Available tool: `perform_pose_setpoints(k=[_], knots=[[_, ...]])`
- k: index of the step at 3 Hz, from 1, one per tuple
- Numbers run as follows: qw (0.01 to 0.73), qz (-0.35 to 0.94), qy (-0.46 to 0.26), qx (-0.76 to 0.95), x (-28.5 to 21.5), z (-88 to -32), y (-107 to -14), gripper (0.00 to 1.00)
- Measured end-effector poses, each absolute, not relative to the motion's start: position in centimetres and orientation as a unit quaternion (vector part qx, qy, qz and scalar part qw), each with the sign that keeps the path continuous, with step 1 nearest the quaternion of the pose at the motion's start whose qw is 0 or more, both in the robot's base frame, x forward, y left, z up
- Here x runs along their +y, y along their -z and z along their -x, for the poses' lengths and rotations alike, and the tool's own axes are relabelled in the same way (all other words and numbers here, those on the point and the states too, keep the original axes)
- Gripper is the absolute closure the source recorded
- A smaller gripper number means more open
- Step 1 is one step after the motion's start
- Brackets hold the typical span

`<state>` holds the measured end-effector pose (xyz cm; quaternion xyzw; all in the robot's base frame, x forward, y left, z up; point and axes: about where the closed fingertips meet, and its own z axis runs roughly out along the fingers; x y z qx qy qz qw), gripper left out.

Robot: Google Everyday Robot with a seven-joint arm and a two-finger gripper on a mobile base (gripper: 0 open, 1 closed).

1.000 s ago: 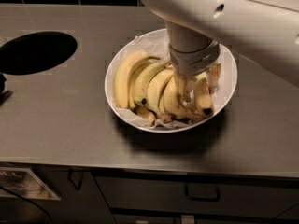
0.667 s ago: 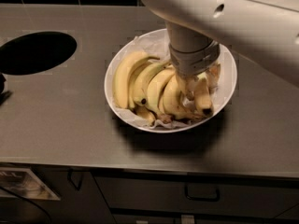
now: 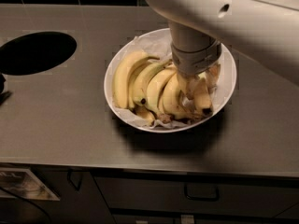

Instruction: Pick banana from white bowl

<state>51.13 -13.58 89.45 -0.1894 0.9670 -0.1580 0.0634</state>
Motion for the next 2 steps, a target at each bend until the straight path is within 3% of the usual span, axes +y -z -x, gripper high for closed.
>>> perform_pose_setpoints(k=[2], knots=[[0.118, 0.249, 0.162, 0.947, -14.0, -50.4, -92.7, 1.00]])
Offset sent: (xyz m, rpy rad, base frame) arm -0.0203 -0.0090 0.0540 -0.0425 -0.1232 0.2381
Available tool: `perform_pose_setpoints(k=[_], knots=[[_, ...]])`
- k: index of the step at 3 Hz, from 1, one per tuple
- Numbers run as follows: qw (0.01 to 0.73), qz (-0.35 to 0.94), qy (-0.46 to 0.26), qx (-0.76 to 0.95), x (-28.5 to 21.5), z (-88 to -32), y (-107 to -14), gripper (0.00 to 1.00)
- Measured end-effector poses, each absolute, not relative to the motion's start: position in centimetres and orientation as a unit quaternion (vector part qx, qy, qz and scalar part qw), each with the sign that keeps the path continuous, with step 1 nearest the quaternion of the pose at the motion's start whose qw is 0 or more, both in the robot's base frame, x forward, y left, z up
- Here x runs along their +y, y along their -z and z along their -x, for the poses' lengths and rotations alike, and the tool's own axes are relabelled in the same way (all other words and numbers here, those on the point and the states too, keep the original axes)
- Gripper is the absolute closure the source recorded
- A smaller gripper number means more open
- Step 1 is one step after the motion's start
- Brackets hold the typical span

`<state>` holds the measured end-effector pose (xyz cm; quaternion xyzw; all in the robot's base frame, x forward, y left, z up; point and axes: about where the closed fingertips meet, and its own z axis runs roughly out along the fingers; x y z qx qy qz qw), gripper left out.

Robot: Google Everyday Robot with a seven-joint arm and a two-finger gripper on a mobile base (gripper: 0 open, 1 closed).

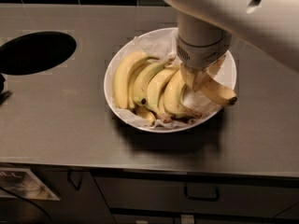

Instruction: Pick banana from white bowl

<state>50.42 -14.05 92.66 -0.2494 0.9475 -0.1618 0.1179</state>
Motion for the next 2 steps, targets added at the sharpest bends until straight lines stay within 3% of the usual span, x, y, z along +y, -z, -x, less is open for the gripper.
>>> perform_pose_setpoints(k=[2], knots=[[0.157, 0.325, 0.151, 0.920, -13.98, -49.48, -94.72, 1.00]])
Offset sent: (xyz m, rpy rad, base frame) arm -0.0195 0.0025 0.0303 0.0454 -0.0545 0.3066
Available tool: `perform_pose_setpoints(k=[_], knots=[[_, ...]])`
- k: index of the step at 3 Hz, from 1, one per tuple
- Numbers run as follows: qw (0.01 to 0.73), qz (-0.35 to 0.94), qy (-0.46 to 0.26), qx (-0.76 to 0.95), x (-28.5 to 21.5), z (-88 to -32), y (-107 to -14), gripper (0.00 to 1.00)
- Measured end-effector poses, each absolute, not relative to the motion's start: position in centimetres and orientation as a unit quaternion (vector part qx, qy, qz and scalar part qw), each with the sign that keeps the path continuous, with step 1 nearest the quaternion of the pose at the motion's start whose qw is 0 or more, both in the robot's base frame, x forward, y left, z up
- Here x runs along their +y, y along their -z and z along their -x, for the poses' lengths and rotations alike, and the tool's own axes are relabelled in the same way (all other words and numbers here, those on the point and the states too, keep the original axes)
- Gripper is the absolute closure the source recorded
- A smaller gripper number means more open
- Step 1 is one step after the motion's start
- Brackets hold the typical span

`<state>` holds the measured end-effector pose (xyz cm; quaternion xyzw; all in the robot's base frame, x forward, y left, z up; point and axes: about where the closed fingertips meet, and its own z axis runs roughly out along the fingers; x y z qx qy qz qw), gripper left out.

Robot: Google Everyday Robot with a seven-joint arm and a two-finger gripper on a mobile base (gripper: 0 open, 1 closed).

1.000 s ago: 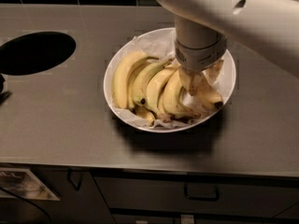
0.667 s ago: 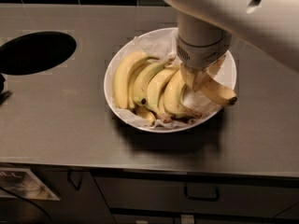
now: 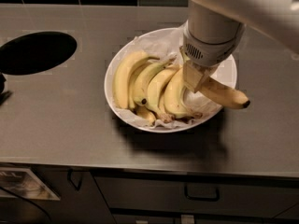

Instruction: Pick banana from white bowl

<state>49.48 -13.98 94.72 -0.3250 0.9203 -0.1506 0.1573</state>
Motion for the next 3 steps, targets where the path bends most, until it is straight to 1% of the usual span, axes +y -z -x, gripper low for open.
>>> perform_pose_setpoints(k=[1, 3], knots=[[0.167, 0.386, 0.108, 0.901, -12.28, -49.04, -96.13, 1.00], [0.167, 0.404, 0.104, 0.894, -11.81, -48.95, -96.07, 1.00]])
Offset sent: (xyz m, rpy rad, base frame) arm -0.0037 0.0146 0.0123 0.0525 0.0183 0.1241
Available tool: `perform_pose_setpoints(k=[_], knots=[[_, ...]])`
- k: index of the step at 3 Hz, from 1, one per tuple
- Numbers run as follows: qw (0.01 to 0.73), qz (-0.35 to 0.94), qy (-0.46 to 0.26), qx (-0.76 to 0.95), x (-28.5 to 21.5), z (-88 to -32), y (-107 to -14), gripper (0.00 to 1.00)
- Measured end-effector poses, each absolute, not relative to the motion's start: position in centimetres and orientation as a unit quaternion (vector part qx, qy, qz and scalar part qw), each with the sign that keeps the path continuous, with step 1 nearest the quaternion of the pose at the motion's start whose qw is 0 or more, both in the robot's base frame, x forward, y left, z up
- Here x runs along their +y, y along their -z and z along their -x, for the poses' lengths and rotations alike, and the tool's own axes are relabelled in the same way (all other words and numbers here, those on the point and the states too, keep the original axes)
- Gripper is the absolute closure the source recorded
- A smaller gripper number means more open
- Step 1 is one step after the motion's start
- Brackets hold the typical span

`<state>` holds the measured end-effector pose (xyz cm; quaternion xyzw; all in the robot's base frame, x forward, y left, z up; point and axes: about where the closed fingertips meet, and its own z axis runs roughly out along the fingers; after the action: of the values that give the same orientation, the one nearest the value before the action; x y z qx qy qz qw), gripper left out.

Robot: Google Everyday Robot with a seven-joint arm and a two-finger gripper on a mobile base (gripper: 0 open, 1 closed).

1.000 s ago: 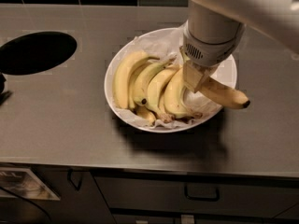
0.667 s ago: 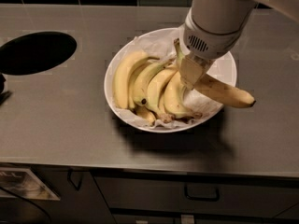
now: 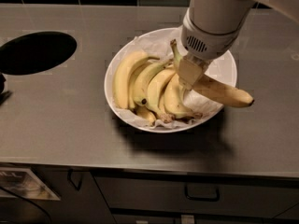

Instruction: Pick banana from white bowl

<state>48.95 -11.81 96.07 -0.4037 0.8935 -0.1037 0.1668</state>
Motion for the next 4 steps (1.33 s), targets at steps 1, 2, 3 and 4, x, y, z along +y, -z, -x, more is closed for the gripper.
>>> perform_pose_setpoints(k=[1, 2, 3, 4], knots=[[0.196, 0.411, 0.105, 0.884, -12.0, -48.3, -97.7, 1.00], [0.242, 0.420, 0.125, 0.866, -12.2, -46.5, -100.9, 1.00], [0.282, 0.434, 0.138, 0.844, -11.5, -44.7, -103.8, 1.00], [0.282, 0.434, 0.138, 0.844, -11.5, -44.7, -103.8, 1.00]])
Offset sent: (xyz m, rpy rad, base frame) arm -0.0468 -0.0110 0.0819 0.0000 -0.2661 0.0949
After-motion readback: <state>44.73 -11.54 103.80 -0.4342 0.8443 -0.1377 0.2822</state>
